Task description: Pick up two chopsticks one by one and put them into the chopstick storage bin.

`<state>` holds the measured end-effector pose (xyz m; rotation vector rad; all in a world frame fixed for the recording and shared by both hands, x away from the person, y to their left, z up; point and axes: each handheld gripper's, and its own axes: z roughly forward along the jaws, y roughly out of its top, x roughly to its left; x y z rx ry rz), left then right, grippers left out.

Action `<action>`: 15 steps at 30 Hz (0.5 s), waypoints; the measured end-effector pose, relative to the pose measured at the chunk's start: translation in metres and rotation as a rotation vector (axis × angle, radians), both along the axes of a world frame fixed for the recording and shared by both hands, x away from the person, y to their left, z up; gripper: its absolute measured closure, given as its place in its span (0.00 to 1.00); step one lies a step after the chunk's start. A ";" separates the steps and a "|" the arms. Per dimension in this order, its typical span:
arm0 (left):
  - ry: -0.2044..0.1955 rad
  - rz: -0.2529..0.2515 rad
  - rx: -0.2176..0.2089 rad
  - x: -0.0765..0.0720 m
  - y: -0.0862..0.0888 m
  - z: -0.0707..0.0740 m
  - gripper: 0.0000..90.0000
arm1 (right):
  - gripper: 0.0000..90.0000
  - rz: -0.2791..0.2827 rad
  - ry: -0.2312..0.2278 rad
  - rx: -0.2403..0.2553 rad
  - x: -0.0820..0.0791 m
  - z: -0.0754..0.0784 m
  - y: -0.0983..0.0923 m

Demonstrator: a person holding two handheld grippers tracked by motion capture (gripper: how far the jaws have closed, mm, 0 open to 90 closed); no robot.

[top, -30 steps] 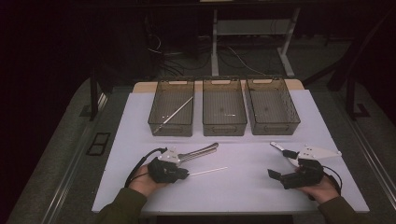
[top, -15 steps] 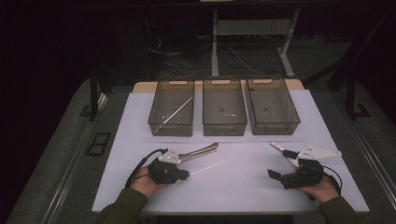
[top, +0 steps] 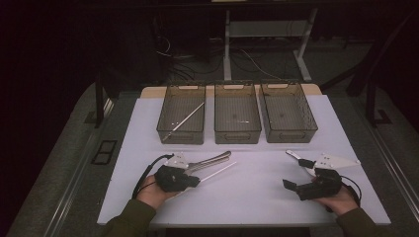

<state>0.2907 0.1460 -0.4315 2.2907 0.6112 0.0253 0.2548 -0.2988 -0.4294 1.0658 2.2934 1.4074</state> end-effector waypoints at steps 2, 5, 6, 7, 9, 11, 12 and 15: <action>-0.001 -0.001 -0.004 0.001 0.000 0.002 0.94 | 0.01 0.006 0.002 -0.007 0.000 -0.001 0.002; -0.006 0.003 -0.013 0.001 0.000 0.005 0.94 | 0.01 0.011 0.011 -0.020 0.001 -0.003 0.005; -0.011 0.002 -0.015 0.001 0.000 0.006 0.94 | 0.01 0.011 0.011 -0.020 0.001 -0.003 0.004; -0.011 0.007 -0.019 0.001 0.000 0.007 0.94 | 0.01 0.008 0.010 -0.013 0.002 -0.003 0.003; -0.016 0.002 -0.023 0.002 0.000 0.008 0.94 | 0.01 0.007 0.008 -0.014 0.002 -0.003 0.003; -0.013 0.007 -0.028 0.002 0.000 0.010 0.94 | 0.01 0.010 0.008 -0.014 0.001 -0.003 0.003; -0.015 0.008 -0.029 0.002 0.001 0.011 0.94 | 0.01 0.011 0.007 -0.013 0.001 -0.003 0.004; -0.019 0.016 -0.050 0.003 0.002 0.016 0.94 | 0.01 0.011 0.008 -0.012 0.002 -0.003 0.004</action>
